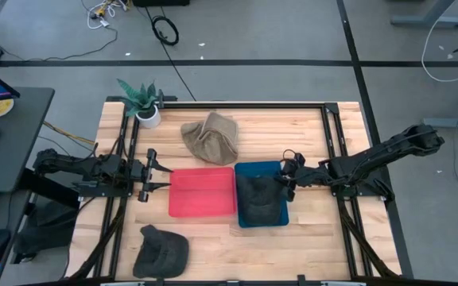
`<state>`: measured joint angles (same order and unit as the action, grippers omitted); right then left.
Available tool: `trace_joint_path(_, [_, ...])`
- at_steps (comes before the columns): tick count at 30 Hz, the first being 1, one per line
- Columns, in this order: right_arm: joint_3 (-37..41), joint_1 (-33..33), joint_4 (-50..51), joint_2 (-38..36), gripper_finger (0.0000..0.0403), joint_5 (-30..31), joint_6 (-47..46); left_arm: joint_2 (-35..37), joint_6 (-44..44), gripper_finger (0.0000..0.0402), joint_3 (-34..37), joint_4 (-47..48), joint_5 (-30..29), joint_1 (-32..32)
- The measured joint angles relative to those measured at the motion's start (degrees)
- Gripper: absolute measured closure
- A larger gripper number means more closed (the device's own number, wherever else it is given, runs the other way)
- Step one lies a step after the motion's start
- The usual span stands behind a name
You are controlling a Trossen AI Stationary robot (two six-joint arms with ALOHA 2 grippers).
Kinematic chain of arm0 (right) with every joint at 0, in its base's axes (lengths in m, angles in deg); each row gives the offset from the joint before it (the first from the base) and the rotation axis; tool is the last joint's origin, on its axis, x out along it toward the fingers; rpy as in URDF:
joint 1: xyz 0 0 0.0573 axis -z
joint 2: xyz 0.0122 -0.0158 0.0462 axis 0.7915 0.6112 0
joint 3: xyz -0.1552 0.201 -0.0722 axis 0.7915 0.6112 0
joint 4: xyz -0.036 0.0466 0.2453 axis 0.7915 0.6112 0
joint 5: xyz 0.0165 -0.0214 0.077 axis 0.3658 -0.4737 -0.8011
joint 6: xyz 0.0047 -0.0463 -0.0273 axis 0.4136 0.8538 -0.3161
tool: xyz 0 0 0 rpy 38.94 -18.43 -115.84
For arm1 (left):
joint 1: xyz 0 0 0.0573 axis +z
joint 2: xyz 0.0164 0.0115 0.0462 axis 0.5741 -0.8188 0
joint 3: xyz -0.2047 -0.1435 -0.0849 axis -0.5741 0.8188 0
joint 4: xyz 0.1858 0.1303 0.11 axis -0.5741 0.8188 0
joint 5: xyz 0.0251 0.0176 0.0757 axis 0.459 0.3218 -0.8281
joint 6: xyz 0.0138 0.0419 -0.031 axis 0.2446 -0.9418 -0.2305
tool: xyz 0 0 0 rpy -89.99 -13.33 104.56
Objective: Pick & Place hat
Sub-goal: Put the top black cap into the blue bin, then put the black cap into the blue bin
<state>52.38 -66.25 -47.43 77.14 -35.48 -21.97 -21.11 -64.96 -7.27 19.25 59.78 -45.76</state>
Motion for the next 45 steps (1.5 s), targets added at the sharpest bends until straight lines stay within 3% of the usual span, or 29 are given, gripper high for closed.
trace_joint_path(8, [0.78, 1.48, 0.2, 0.16, 0.0292, -2.71, 0.51, 0.01, 0.0, 0.0193, 0.02, 0.0, -0.01, 0.0])
trace_joint_path(18, [0.83, 5.76, -7.49, 4.78, 0.0292, -2.16, 3.55, -0.01, 0.0, 0.0193, 0.0, 0.0, -0.01, 0.0])
trace_joint_path(28, [0.86, 6.09, -24.74, 3.12, 0.0292, -2.1, 14.43, 0.0, 0.0, 0.0193, 0.02, 0.0, -0.01, 0.0])
trace_joint_path(34, [0.86, 6.09, -29.64, 2.82, 0.0292, -1.36, 14.76, 0.01, -0.01, 0.0193, 0.02, 0.0, -0.01, 0.0])
trace_joint_path(45, [0.86, 6.47, -46.14, -4.64, 0.0292, -1.06, 34.5, 0.0, 0.0, 0.0193, 0.0, 0.0, 0.0, 0.0])
